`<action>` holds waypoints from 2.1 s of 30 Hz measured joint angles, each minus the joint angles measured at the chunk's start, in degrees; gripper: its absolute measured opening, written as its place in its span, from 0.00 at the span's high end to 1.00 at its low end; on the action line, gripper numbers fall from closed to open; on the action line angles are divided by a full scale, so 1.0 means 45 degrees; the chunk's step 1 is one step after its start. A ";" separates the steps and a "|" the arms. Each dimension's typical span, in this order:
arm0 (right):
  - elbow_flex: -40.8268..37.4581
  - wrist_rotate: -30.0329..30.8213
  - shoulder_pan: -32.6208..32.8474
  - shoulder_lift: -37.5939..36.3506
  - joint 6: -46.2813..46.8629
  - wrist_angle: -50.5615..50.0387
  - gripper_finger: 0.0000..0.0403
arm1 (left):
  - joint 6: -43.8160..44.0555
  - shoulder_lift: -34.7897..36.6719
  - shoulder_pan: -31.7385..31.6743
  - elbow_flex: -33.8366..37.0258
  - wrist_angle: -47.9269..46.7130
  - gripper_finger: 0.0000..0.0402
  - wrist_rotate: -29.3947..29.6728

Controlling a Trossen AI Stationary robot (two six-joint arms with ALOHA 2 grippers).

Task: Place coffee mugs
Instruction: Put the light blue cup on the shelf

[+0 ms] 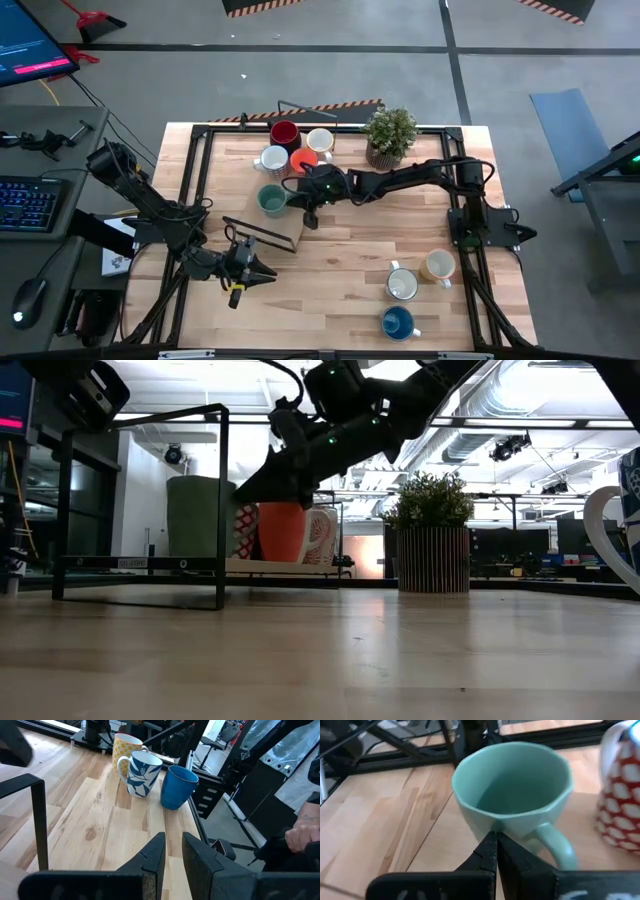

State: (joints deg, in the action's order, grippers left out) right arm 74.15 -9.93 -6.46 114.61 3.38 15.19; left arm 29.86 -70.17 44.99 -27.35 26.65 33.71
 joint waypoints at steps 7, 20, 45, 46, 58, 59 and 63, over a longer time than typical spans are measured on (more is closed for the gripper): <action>0.0000 -0.0187 -0.0320 0.0000 -0.0139 0.0057 1.00 | -0.0014 0.0000 0.0000 0.0000 0.0000 0.87 0.0021; 0.0000 -0.0546 0.0542 0.0000 0.0256 0.0136 1.00 | -0.0023 0.0000 -0.0013 0.0000 -0.0133 0.87 0.0049; 0.0005 0.0107 0.0155 0.0000 -0.0185 0.0984 1.00 | -0.0023 0.0000 -0.0505 0.0000 -0.0344 0.87 -0.0002; 0.0005 0.0112 0.0133 0.0000 -0.0189 0.1079 1.00 | -0.0023 0.0000 -0.0505 0.0000 -0.0355 0.87 -0.0005; 0.0010 0.0107 0.0020 0.0212 -0.0193 0.1555 1.00 | -0.0023 0.0000 -0.0505 0.0000 -0.0355 0.87 -0.0010; 0.0010 0.0112 0.0020 0.0221 -0.0194 0.1623 1.00 | -0.0022 0.0000 -0.0505 0.0000 -0.0355 0.87 -0.0010; 0.0015 0.0132 0.0025 0.0223 -0.0189 0.2503 1.00 | -0.0008 0.0000 -0.0505 0.0000 -0.0350 0.87 -0.0010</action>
State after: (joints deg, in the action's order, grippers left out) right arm 74.22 -9.34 -6.35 115.61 2.52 26.45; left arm 29.82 -70.17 42.72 -27.35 25.08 33.67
